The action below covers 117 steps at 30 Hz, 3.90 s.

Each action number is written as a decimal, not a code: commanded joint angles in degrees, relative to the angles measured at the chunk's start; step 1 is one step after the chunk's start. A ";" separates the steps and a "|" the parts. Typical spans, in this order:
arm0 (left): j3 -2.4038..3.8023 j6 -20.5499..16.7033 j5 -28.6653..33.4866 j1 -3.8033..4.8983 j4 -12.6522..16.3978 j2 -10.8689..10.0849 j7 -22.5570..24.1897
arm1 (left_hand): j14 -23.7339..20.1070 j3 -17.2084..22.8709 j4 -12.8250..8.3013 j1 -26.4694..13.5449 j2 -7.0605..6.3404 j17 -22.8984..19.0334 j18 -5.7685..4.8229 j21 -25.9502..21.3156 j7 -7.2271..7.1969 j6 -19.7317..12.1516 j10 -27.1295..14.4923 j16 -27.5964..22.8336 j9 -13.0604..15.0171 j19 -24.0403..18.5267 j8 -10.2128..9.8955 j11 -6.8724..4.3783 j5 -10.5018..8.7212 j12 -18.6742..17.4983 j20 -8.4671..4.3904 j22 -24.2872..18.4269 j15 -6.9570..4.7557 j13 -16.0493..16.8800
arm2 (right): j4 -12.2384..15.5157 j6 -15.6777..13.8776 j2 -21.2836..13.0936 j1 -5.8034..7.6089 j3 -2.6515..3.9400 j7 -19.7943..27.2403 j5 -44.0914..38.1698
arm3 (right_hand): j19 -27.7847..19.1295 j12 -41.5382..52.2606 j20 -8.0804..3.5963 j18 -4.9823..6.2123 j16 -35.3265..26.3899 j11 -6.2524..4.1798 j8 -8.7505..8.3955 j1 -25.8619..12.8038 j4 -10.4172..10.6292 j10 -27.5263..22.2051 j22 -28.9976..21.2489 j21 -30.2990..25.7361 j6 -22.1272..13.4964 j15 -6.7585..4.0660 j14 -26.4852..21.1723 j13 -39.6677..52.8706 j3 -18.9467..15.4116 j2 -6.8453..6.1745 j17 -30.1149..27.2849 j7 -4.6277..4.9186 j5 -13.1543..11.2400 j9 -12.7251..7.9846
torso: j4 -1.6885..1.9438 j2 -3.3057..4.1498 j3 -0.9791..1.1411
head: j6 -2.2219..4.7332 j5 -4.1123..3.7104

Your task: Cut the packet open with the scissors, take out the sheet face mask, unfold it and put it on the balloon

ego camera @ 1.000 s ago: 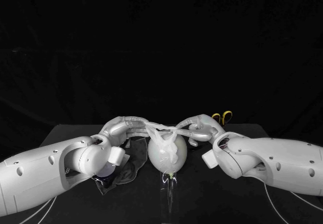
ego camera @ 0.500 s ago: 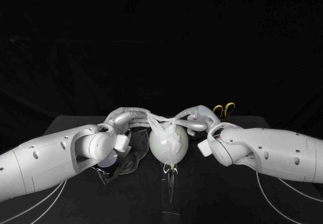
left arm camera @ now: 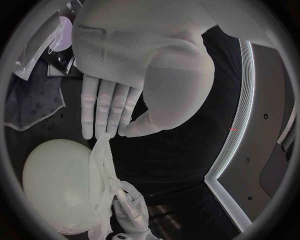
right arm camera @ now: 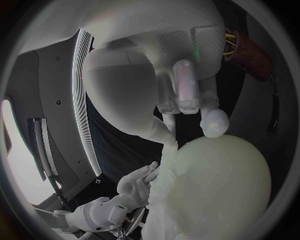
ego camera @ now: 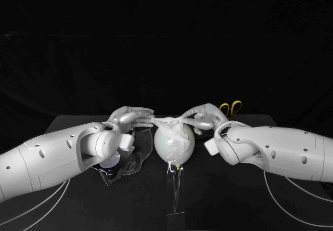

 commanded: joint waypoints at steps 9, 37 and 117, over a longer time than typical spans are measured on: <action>0.05 -4.30 -5.75 0.09 -0.60 -0.07 -3.28 | -5.11 -4.43 1.37 0.84 -4.03 0.21 0.17 -5.22 1.58 -5.16 -3.76 0.10 -4.08 -0.55 -3.56 0.96 0.15 1.23 1.25 -3.46 1.16 0.15 | 0.33 -0.26 -0.75 -0.01 0.04 -0.42 0.38 | -6.30 -7.09 0.45 2.27 -0.01 0.97 -1.16 -2.59 -0.32 -0.03 1.19 -8.42 -4.11 0.42 2.75 6.46 -2.07 -1.17 9.21 1.37 0.17 0.65 | -0.06 0.24 0.03 | -0.56 -0.31; -0.01 -7.29 -11.63 -0.01 4.78 -8.84 7.12 | -8.53 -12.70 5.99 7.45 -5.32 11.00 0.86 -7.61 0.36 -0.33 -5.79 28.30 -10.52 9.31 2.57 -0.80 -0.07 15.79 -0.14 -6.19 -1.37 1.79 | 8.39 -0.07 -10.32 -1.36 -0.05 -0.89 -5.65 | 2.83 -1.41 2.28 0.33 0.20 2.17 -4.23 -1.03 5.42 3.24 4.41 1.84 -4.96 1.79 6.18 11.17 -11.41 -0.64 15.05 2.67 1.76 -2.30 | -0.40 0.63 0.17 | -1.97 -1.72; -0.23 -2.36 -11.52 -4.44 21.06 -8.04 -11.89 | 32.91 -16.57 18.36 3.26 -4.21 70.09 -5.04 44.49 -3.83 2.88 8.15 71.92 -12.09 39.66 5.35 -7.47 0.18 52.47 -10.97 49.61 -9.51 28.59 | 16.23 1.88 -10.95 -3.85 0.18 -9.50 2.84 | 17.09 2.20 0.57 -4.08 0.20 1.38 -6.45 -8.31 13.86 6.08 11.75 23.17 -4.49 0.48 6.18 15.08 -15.29 -0.95 15.05 2.01 0.40 -2.19 | -0.42 0.92 0.17 | -2.68 -2.27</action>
